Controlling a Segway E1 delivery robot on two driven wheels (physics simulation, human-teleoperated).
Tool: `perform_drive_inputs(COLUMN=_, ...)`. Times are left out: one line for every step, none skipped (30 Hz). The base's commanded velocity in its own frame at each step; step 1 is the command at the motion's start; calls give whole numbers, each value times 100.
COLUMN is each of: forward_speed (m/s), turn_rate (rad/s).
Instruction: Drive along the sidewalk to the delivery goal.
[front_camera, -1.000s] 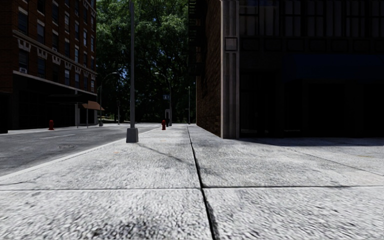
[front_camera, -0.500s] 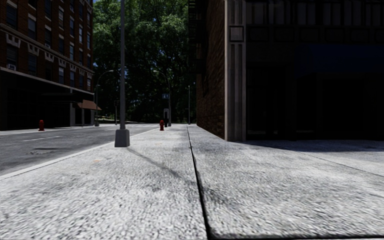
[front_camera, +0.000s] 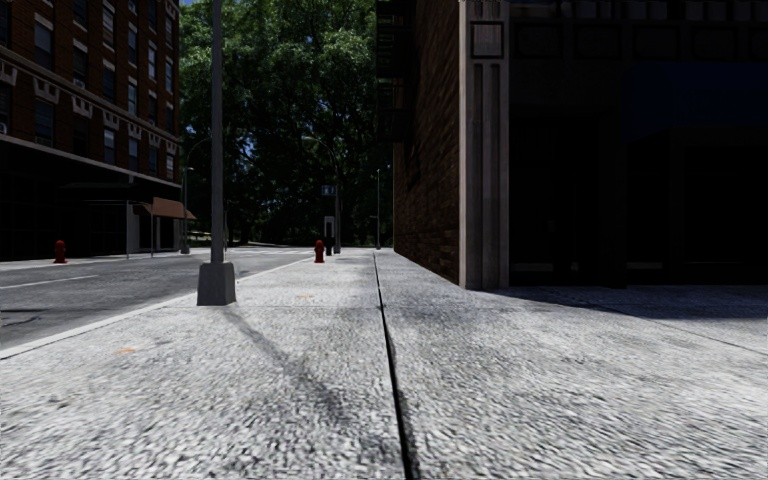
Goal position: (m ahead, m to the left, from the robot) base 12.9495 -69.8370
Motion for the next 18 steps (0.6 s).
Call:
perform_drive_inputs(forward_speed=195, turn_rate=0)
perform_drive_inputs(forward_speed=195, turn_rate=0)
perform_drive_inputs(forward_speed=195, turn_rate=0)
perform_drive_inputs(forward_speed=195, turn_rate=0)
perform_drive_inputs(forward_speed=195, turn_rate=0)
perform_drive_inputs(forward_speed=195, turn_rate=0)
perform_drive_inputs(forward_speed=195, turn_rate=0)
perform_drive_inputs(forward_speed=195, turn_rate=0)
perform_drive_inputs(forward_speed=195, turn_rate=0)
perform_drive_inputs(forward_speed=195, turn_rate=0)
perform_drive_inputs(forward_speed=195, turn_rate=0)
perform_drive_inputs(forward_speed=195, turn_rate=0)
perform_drive_inputs(forward_speed=195, turn_rate=0)
perform_drive_inputs(forward_speed=195, turn_rate=0)
perform_drive_inputs(forward_speed=195, turn_rate=0)
perform_drive_inputs(forward_speed=195, turn_rate=0)
perform_drive_inputs(forward_speed=195, turn_rate=4)
perform_drive_inputs(forward_speed=195, turn_rate=8)
